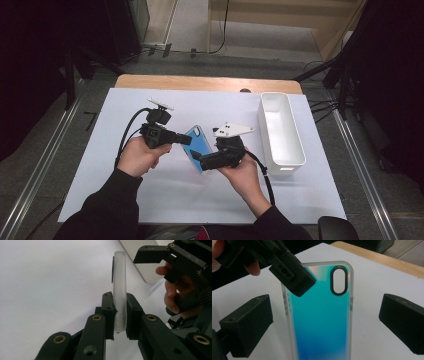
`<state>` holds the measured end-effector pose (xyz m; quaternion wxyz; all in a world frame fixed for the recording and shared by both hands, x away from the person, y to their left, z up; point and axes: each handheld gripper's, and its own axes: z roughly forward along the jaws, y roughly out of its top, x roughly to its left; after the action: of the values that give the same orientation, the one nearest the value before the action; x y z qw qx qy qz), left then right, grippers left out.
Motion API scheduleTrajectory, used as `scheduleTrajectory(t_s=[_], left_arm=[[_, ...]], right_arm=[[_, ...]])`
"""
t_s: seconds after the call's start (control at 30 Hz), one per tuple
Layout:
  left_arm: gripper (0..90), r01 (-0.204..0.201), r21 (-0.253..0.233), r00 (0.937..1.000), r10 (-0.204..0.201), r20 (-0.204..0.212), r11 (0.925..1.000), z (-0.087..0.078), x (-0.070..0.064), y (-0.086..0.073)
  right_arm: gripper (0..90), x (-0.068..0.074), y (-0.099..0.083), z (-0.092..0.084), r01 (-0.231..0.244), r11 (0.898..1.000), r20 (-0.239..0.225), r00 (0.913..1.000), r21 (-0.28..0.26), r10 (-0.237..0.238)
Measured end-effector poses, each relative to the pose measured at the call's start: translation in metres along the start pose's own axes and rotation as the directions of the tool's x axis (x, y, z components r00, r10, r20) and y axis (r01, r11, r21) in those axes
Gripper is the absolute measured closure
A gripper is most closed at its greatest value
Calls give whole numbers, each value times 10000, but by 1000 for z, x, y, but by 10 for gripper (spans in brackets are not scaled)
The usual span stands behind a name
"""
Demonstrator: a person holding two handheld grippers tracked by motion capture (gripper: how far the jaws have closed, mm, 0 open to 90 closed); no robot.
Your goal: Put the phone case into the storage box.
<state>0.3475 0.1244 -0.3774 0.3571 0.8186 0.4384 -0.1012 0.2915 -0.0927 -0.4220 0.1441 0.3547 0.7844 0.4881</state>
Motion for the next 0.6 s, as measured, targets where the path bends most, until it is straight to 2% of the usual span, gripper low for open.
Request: scheduleTrajectory(t_s=[0.13,0.27,0.33,0.43,0.5,0.6], left_arm=[[795,59,31,10000,-59,36,10000,-1,0,0],[794,84,57,10000,-84,38,9999,-1,0,0],[794,99,66,9999,-99,37,9999,-1,0,0],[794,137,81,9999,-137,58,9999,-1,0,1],[794,139,102,9999,-140,62,9999,-1,0,1],[794,173,95,9998,-174,125,9998,-1,0,1]], right_arm=[[0,1,3,5,45,9999,-32,10000,157,-45],[0,2,4,10,-96,9996,-290,9995,247,103],[0,2,4,12,30,9994,-203,9998,339,-23],[0,3,5,14,-76,9992,-221,9997,401,85],[0,4,6,16,166,9985,-161,9997,524,-158],[0,6,8,20,149,9978,-75,9999,643,-145]])
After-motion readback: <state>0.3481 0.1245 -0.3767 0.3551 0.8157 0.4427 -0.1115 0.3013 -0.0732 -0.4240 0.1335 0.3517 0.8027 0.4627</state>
